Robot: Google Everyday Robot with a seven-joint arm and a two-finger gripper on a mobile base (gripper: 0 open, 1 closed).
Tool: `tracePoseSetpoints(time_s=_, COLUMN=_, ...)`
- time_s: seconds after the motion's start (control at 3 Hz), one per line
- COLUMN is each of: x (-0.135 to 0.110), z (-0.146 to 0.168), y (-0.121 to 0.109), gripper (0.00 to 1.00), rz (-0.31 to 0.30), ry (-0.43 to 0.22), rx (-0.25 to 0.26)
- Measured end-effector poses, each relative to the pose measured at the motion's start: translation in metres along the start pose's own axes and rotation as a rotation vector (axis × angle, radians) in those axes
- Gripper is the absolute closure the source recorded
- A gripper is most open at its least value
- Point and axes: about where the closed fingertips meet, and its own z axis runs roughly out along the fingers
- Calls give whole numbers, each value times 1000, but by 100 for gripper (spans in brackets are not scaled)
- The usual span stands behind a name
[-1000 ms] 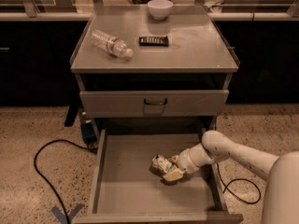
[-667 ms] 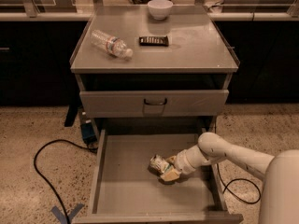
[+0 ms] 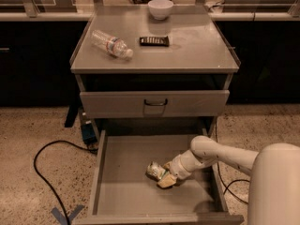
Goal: Place 7up can into middle drawer
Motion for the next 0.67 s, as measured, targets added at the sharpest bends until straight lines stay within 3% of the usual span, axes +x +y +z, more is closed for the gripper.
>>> tracePoseSetpoints(time_s=0.67, x=0, z=1, y=0, gripper=57, rz=0, ry=1, rx=-1)
